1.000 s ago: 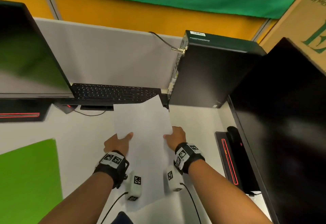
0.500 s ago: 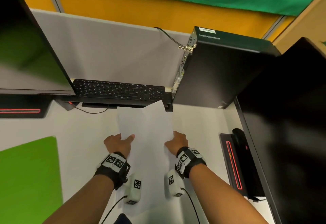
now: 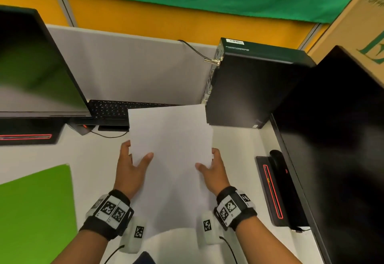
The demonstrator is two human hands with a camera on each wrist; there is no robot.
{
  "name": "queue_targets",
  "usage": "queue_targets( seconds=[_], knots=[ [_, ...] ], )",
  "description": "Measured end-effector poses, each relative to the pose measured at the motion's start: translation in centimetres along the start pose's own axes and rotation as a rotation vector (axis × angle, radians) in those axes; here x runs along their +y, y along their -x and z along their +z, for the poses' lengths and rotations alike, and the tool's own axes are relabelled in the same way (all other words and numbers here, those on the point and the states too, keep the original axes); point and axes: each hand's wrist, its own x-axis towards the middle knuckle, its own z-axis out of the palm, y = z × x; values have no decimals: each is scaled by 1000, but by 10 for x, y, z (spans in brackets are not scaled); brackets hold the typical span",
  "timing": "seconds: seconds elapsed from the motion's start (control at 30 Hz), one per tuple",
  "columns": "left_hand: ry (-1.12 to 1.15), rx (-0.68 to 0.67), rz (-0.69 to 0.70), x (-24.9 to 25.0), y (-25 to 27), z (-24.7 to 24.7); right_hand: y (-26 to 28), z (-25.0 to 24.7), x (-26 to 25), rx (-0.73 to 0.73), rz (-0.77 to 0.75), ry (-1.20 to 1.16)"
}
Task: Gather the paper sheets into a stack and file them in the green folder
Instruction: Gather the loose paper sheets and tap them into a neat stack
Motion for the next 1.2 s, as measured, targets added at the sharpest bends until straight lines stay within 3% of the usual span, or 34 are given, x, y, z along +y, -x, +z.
queue_targets(
  seconds=[0.1, 0.2, 0.43, 0.63, 0.87, 1.1, 1.2],
  knots=[
    [126, 84, 190, 35, 17, -12, 41, -13, -29, 95, -226, -206],
    [198, 109, 309, 50, 39, -16, 71, -15, -32, 162, -338, -246],
    [141, 0, 266, 34, 44, -5, 66, -1, -2, 156, -213, -280],
    [279, -43, 301, 24, 29, -8, 51, -9, -14, 200, -261, -252],
    [201, -66, 190, 20, 14, -3, 45, -6, -24, 156, -265, -218],
    [208, 11, 315, 36, 30, 4, 57, -10, -37, 253, -438, -270],
    [276, -4, 297, 29, 35, 2, 58, -10, -31, 227, -440, -256]
  ],
)
